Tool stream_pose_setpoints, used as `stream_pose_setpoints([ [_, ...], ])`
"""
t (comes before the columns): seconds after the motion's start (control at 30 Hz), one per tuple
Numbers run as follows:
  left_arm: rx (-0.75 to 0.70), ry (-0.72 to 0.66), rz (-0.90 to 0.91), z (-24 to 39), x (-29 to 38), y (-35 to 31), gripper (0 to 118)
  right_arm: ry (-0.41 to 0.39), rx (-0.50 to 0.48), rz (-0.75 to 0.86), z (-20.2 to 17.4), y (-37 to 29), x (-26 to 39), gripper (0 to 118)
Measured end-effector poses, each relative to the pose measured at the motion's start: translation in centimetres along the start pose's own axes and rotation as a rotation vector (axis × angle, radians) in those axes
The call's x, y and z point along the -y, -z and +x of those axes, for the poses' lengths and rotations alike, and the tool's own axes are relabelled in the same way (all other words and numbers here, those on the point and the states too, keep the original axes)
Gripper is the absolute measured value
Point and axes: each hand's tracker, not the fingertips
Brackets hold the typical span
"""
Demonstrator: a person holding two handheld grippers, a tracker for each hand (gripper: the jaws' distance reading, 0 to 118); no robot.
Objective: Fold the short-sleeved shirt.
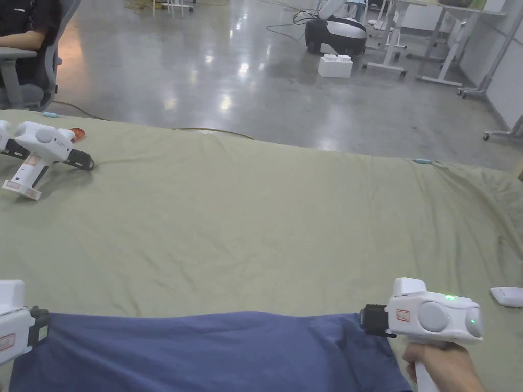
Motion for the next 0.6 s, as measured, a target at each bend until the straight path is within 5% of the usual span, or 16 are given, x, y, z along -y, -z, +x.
stream_pose_setpoints([
  [0.07, 0.0, 0.0, -0.001, 0.2, -0.2, 0.1, 0, 0.008, -0.024, -0.035, 0.1, 1.7, -0.5, 67],
  [0.23, -0.004, 0.004, -0.005, 0.6, -0.6, 0.2, 0, -0.067, -0.005, -0.091, -2.0, 2.9, -0.5, 8],
  [0.33, -0.003, 0.006, -0.005, 0.6, -0.8, 0.3, 0, -0.142, 0.035, -0.07, -3.3, 3.5, 0.2, 5],
  [0.47, 0.008, 0.005, 0.006, 0.6, -1.3, 0.1, 0, -0.077, 0.032, -0.016, -2.8, 2.5, 0.4, 4],
  [0.6, 0.028, 0.019, 0.036, 0.6, -2.3, -0.9, 0, -0.121, 0.053, 0.126, -2.8, -1.3, 0.6, 4],
])
